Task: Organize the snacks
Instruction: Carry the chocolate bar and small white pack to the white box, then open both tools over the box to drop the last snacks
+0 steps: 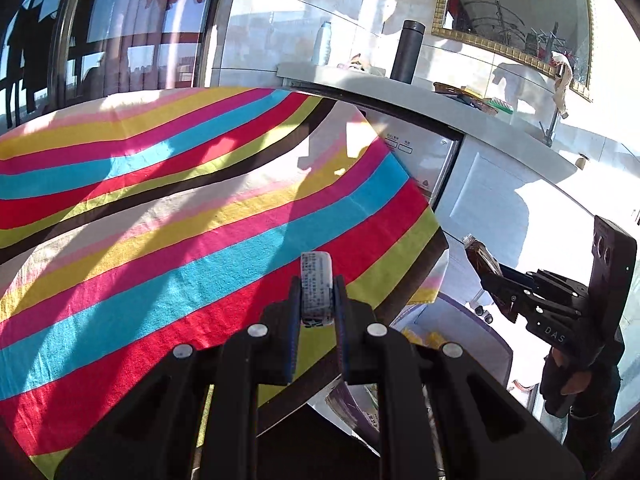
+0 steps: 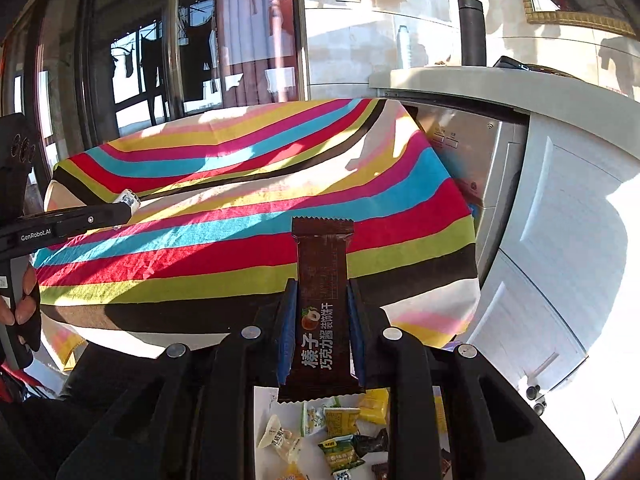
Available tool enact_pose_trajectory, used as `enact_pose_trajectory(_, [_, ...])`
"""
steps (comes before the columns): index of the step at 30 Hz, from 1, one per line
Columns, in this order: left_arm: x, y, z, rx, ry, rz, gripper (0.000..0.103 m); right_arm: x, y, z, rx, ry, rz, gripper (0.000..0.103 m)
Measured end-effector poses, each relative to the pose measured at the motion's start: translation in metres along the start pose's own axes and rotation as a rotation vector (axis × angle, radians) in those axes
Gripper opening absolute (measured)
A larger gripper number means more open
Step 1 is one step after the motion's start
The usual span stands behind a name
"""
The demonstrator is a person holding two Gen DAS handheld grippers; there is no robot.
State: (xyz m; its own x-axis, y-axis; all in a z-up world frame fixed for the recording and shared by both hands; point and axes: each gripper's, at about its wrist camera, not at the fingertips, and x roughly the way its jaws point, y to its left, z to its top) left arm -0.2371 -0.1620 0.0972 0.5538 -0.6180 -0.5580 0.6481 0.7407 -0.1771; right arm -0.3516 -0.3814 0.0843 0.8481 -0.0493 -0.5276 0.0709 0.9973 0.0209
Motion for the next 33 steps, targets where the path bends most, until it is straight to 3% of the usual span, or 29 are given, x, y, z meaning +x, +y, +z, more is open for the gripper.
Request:
enact_pose_trajectory(8, [0.026, -0.104, -0.009, 0.213, 0.068, -0.164, 0.015, -0.021, -0.038, -0.031, 0.085, 0.013, -0.081, 0.024])
enact_pose_trajectory(15, [0.055, -0.167, -0.035, 0.329, 0.173, -0.288, 0.015, -0.025, -0.056, -0.064, 0.147, 0.069, -0.126, 0.024])
enact_pose_trajectory(26, [0.099, -0.209, -0.069, 0.398, 0.297, -0.375, 0.015, -0.035, -0.100, -0.101, 0.302, 0.109, -0.214, 0.024])
enact_pose_trajectory(33, [0.122, -0.205, -0.087, 0.392, 0.358, -0.378, 0.015, -0.016, -0.093, -0.108, 0.308, 0.161, -0.180, 0.024])
